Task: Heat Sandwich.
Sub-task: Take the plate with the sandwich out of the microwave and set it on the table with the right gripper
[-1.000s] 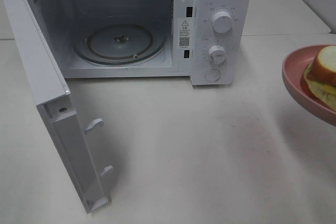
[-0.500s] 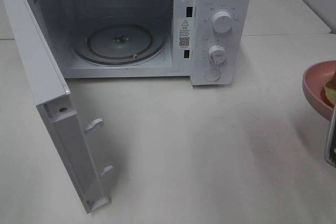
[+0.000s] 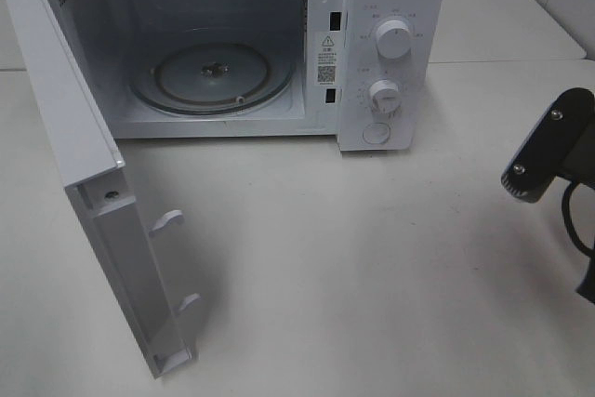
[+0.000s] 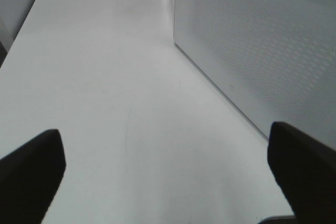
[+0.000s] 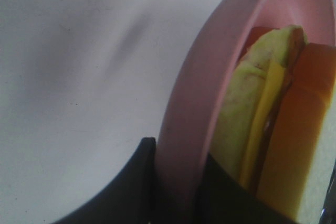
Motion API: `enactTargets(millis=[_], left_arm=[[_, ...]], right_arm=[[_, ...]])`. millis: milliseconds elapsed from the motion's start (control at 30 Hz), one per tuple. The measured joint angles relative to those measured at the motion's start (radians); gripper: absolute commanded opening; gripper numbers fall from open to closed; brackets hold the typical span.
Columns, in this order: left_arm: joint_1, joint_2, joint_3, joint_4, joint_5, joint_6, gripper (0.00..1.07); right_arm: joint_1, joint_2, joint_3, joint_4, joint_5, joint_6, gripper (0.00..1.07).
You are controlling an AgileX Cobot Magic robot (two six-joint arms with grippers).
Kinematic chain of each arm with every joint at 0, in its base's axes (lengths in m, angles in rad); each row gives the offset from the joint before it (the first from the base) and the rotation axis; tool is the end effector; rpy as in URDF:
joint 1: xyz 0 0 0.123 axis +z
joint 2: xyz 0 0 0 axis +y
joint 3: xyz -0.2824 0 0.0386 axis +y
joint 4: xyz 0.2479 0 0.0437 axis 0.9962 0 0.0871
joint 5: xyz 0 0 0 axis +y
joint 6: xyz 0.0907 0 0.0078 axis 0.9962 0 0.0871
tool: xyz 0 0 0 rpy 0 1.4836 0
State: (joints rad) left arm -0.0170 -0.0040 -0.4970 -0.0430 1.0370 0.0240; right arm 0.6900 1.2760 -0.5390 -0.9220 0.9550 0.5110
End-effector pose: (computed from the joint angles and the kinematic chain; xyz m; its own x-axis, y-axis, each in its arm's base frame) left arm -0.0042 -0.0033 0.2783 -0.4334 0.0095 -0.9012 0.0512 0.9986 -0.0141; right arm 0.1784 0.0704 0.2026 -0.6937 -0.7099 -0.1218 -0.4783 0.5805 -0.6590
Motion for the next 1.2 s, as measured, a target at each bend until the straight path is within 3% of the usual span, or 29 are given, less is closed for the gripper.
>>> enactTargets(millis=[633,1200], left_arm=[[0.000,0.000,0.000,0.000,0.000,0.000,1.01],[0.000,0.000,0.000,0.000,0.000,0.000,1.01]], right_arm=[[0.000,0.314,-0.192,0.000,0.170,0.346,0.04],[0.000,0.496,-0.205,-0.002,0.137,0.487,0.04]])
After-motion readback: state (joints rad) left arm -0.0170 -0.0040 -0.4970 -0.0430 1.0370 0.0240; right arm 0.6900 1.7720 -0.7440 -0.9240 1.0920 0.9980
